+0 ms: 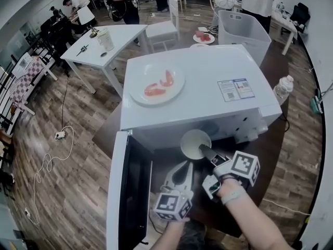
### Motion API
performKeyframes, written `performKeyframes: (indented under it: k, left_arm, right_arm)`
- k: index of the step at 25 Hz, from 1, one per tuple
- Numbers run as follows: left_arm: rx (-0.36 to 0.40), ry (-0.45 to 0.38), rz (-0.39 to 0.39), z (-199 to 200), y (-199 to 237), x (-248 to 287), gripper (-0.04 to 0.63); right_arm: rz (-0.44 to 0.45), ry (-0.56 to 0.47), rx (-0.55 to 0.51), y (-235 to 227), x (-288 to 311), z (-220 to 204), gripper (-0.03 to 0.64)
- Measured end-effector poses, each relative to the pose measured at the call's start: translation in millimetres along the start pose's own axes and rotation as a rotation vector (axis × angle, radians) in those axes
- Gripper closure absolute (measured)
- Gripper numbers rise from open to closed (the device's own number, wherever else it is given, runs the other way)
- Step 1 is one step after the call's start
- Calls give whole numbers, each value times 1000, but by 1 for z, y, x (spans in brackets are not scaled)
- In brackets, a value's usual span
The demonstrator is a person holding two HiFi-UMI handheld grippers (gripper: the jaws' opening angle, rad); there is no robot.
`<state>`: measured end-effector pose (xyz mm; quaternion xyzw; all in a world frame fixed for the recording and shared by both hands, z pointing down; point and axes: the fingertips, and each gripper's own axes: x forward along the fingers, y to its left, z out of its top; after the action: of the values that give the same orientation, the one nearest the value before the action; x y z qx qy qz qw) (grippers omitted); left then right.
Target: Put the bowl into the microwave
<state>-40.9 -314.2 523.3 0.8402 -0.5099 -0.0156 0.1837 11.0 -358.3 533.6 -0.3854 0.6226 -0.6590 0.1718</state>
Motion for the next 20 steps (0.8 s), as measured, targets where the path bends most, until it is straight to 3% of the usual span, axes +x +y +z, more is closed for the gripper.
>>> performKeyframes:
  k: [20]
  left_arm:
    - [26,-5,34,19,16,21,583]
  right_arm:
    - [-24,0,-14,13,31,8,469]
